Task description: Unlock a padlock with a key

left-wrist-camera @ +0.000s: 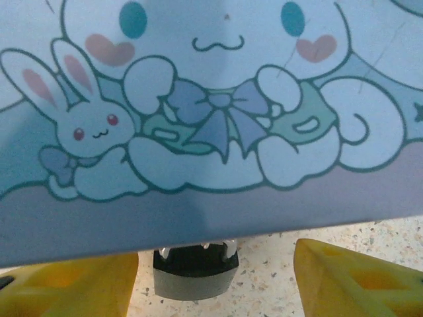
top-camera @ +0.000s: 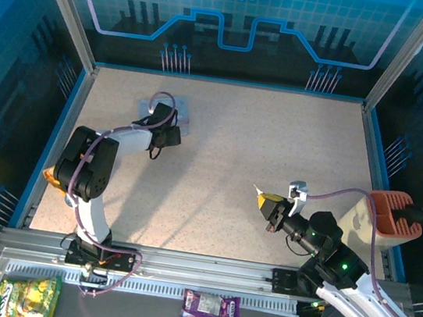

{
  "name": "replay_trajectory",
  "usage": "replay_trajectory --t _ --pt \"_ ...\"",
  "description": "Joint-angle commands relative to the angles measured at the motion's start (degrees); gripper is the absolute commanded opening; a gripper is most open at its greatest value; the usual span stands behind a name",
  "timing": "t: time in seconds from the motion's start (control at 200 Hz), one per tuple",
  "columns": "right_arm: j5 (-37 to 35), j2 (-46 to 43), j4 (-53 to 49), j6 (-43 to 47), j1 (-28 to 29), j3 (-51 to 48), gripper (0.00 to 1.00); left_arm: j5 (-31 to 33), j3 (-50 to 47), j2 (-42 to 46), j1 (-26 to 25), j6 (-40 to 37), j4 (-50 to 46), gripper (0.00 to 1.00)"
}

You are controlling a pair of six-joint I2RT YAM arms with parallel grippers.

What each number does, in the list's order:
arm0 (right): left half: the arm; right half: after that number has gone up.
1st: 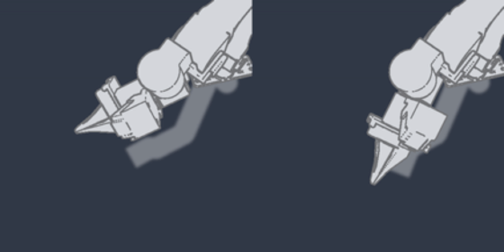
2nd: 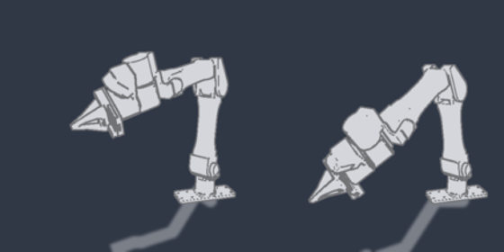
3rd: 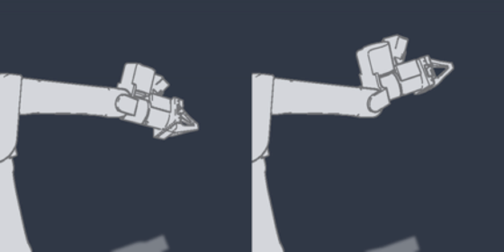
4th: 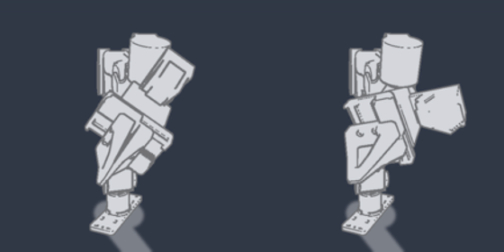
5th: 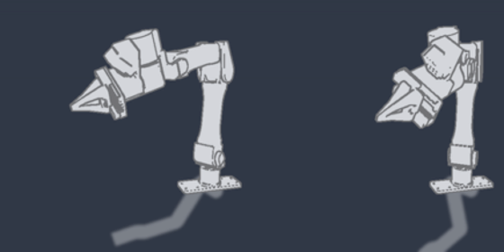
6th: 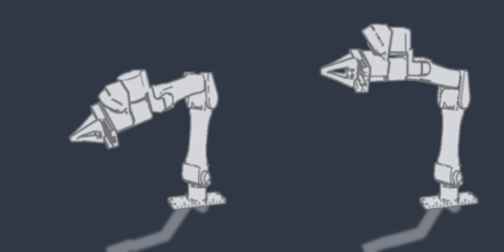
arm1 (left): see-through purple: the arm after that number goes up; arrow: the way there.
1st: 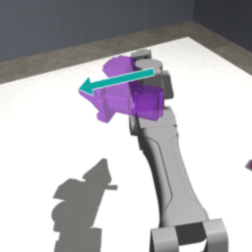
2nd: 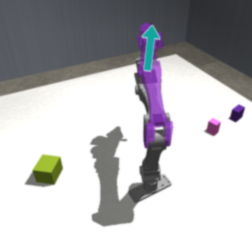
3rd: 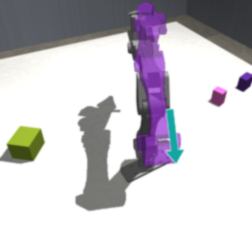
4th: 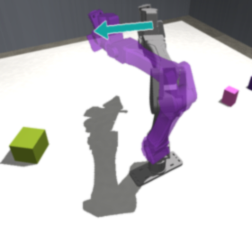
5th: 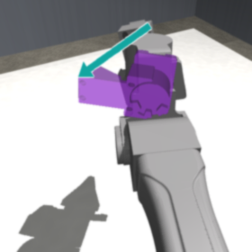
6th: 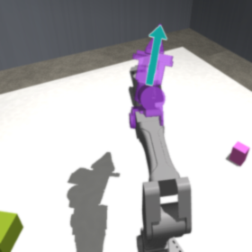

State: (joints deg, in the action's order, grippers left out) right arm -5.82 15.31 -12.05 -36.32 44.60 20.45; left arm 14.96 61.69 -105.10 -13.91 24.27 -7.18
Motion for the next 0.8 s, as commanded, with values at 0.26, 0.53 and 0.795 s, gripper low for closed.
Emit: replay_trajectory --t 0.26,0.53,0.795 --pt "-0.6 -0.7 -0.6 -0.2 0.0 -0.2 0.0 0.8 3.8 -3.3 0.5 1.4 -2.9 0.48" --pt "-0.8 -0.7 -0.7 -0.5 0.0 -0.1 0.0 0.9 3.5 -3.3 0.4 1.3 -2.5 0.37" --pt "-0.7 -0.8 -1.0 -0.7 0.0 0.0 0.0 4.3 3.3 -2.9 -1.6 -0.2 -2.6 0.29"
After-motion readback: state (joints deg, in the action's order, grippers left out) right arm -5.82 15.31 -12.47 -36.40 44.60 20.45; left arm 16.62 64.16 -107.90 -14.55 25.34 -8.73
